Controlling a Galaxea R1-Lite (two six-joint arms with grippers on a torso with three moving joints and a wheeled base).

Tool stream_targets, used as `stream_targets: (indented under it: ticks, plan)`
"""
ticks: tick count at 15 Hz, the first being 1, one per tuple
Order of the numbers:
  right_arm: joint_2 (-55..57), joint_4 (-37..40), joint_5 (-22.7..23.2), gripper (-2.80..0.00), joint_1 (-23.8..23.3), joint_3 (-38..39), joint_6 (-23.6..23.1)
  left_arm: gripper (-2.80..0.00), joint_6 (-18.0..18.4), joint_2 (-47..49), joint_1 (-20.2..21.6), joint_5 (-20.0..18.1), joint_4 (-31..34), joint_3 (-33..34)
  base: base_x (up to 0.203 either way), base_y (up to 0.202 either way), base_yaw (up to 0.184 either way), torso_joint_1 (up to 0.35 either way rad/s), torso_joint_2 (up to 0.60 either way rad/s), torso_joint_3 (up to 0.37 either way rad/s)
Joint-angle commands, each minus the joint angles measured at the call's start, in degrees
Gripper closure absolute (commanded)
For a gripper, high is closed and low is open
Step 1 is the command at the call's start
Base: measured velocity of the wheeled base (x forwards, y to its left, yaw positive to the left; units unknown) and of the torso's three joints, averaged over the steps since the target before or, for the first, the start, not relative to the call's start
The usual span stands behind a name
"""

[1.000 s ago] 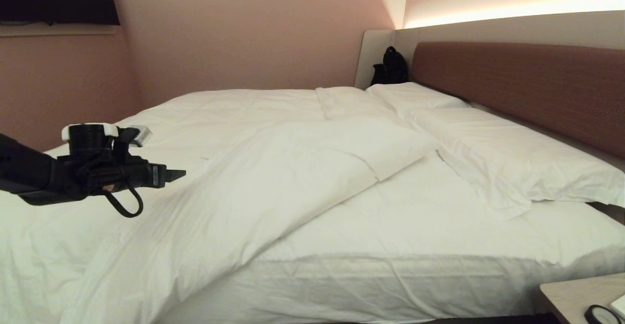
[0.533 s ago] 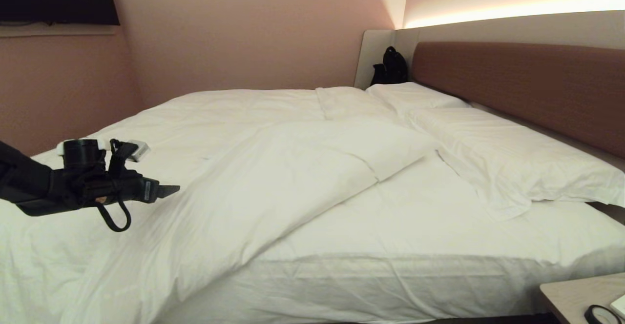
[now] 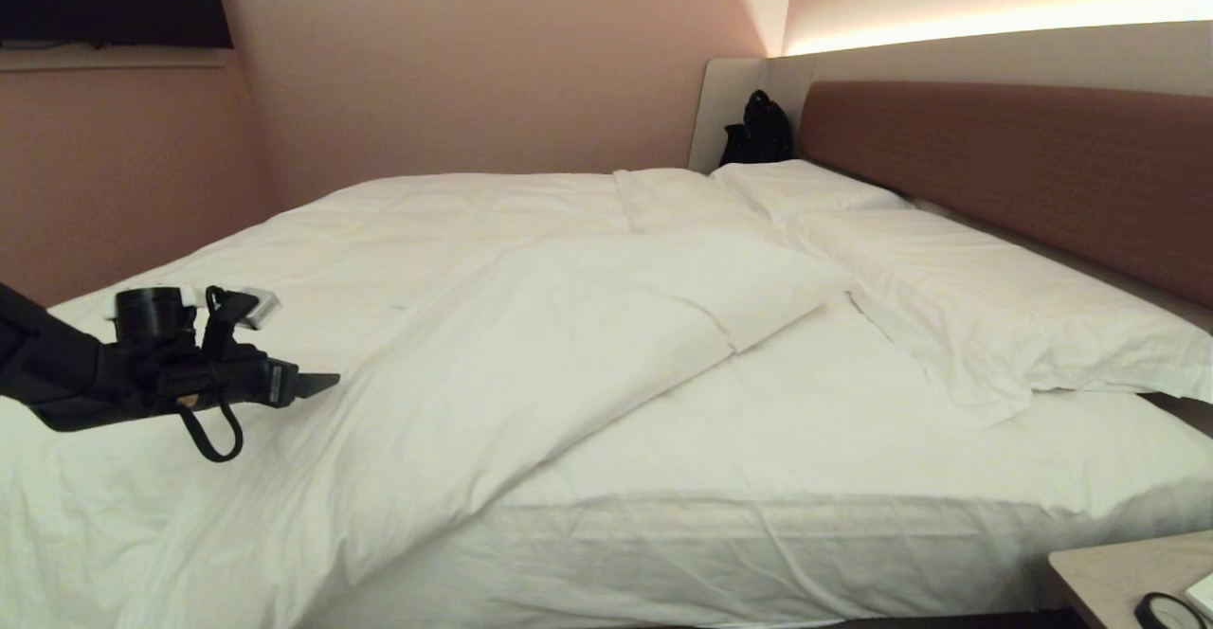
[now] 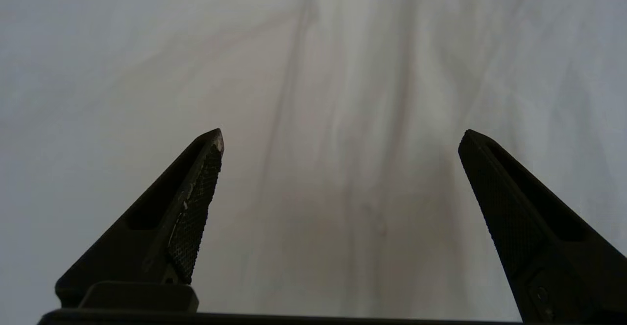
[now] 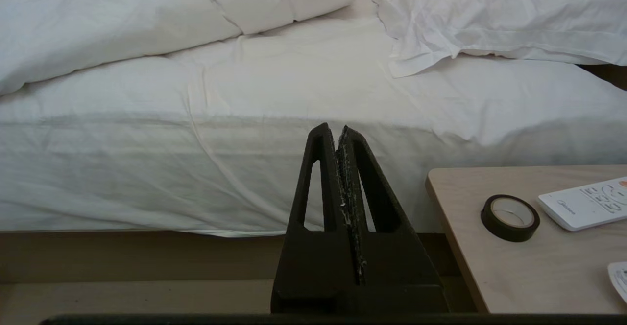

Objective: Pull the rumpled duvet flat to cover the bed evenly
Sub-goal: Hold the folded corner of the quilt

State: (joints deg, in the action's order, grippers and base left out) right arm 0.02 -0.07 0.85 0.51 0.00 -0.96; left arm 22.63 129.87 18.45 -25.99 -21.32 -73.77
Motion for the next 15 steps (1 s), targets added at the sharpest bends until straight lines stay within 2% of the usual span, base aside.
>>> stream_targets:
  ticks: [1,4,7,11,12,15]
  plan:
    - [0.1,0.0,0.0,0.0,0.0,0.0,-0.1,-2.8,0.2,0.5,0.7,0.4,-0.3,-0.5,0.0,0.0,0.0,0.0,0.0,0.0]
    - [0.1,0.0,0.0,0.0,0.0,0.0,-0.1,-2.8,0.6,1.7,1.4,3.9,-4.5,-0.7,0.0,0.0,0.0,0.0,0.0,0.0]
    - [0.1,0.0,0.0,0.0,0.0,0.0,-0.1,-2.8,1.7,2.5,1.7,7.5,-6.0,-0.7,0.0,0.0,0.0,0.0,0.0,0.0]
    - [0.1,0.0,0.0,0.0,0.0,0.0,-0.1,-2.8,2.3,3.7,1.8,9.2,-6.6,-1.5,0.0,0.0,0.0,0.0,0.0,0.0]
    - [0.1,0.0,0.0,0.0,0.0,0.0,-0.1,-2.8,2.9,4.4,1.8,11.9,-7.3,-1.8,0.0,0.0,0.0,0.0,0.0,0.0]
    - [0.1,0.0,0.0,0.0,0.0,0.0,-0.1,-2.8,3.5,5.0,1.8,13.4,-9.4,-2.0,0.0,0.0,0.0,0.0,0.0,0.0]
